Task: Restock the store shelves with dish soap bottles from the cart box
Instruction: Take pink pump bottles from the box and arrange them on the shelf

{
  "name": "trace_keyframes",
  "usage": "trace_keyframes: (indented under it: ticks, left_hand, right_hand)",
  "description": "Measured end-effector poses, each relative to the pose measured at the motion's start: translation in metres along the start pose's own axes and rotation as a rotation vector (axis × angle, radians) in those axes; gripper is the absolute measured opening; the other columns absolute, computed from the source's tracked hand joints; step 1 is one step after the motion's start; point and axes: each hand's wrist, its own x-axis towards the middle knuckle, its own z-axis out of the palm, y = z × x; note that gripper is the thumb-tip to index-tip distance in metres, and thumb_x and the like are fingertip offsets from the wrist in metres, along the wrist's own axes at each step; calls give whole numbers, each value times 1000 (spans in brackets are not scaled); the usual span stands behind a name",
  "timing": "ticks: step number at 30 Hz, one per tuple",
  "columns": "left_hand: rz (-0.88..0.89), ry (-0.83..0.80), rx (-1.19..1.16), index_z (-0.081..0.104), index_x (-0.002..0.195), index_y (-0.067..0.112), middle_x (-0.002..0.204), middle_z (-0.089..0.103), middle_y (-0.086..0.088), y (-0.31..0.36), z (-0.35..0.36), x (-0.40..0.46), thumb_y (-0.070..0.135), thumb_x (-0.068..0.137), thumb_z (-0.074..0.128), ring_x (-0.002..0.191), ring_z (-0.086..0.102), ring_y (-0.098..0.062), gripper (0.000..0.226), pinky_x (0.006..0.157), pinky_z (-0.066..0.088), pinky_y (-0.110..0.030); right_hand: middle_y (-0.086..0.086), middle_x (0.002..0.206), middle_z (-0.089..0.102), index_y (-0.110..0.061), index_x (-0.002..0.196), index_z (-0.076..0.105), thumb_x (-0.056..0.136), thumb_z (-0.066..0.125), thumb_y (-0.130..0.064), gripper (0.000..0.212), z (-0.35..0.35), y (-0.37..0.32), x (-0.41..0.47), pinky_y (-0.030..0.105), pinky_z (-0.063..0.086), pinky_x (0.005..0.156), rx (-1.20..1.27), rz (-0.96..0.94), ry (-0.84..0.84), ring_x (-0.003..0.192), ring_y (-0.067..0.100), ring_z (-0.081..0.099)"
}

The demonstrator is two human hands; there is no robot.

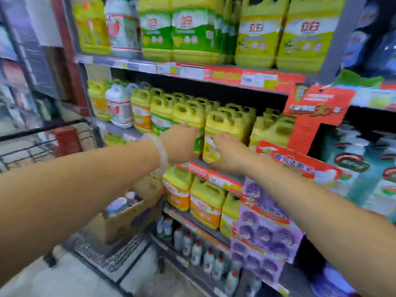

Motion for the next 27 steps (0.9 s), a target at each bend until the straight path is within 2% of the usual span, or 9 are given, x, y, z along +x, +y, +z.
trace_keyframes:
  ticks: [5, 8, 10, 14, 17, 21, 24, 27]
  left_hand:
    - [-202, -198, 84, 51, 124, 5, 123, 56, -16, -123, 35, -67, 32, 86, 60, 114, 54, -33, 48, 87, 44, -35]
    - [-272, -252, 47, 51, 121, 6, 123, 55, -16, -178, 54, -91, 30, 88, 60, 113, 53, -31, 43, 86, 43, -33]
    - [-311, -255, 16, 50, 127, 8, 127, 55, -14, -207, 69, -99, 27, 87, 61, 116, 53, -29, 46, 89, 43, -32]
    - [-366, -269, -8, 46, 132, 9, 126, 56, -13, -256, 105, -93, 33, 88, 58, 114, 54, -29, 51, 86, 43, -31]
    - [-400, -296, -11, 46, 130, 9, 121, 57, -13, -296, 138, -73, 40, 86, 59, 110, 56, -31, 56, 85, 46, -35]
    - [-413, -380, -70, 48, 125, 9, 121, 58, -11, -341, 188, -36, 40, 84, 59, 113, 54, -29, 52, 91, 46, -34]
    - [-441, -481, -143, 53, 119, 10, 118, 59, -11, -364, 222, -15, 33, 85, 60, 114, 55, -30, 42, 93, 45, -34]
    - [-422, -500, -226, 47, 133, 12, 128, 56, -12, -381, 257, 2, 32, 89, 56, 120, 51, -29, 49, 98, 39, -32]
  right_hand:
    - [18, 138, 39, -4, 135, 37, 81, 68, -39, 72, 75, -112, 54, 38, 34, 107, 70, -92, -155, 131, 34, 36]
    - [19, 135, 40, -4, 132, 38, 82, 66, -38, 67, 108, -155, 80, 39, 37, 103, 114, -119, -236, 129, 36, 38]
    - [19, 132, 41, -6, 129, 39, 81, 67, -41, 65, 127, -175, 99, 39, 39, 97, 119, -135, -285, 124, 36, 41]
    - [16, 125, 44, -9, 125, 41, 78, 68, -42, 63, 170, -196, 148, 41, 43, 96, 79, -175, -337, 118, 35, 43]
    - [15, 131, 40, -12, 132, 37, 79, 68, -42, 69, 204, -204, 194, 46, 43, 98, 65, -183, -374, 121, 35, 43]
    - [16, 139, 34, -9, 133, 35, 84, 66, -38, 65, 253, -210, 258, 43, 39, 101, 120, -144, -455, 127, 36, 37]
    - [18, 134, 39, -6, 133, 36, 84, 65, -36, 64, 292, -212, 293, 39, 40, 94, 190, -108, -553, 124, 37, 42]
    - [19, 120, 48, -6, 123, 45, 79, 68, -35, 58, 336, -210, 319, 36, 46, 86, 271, -11, -641, 113, 36, 51]
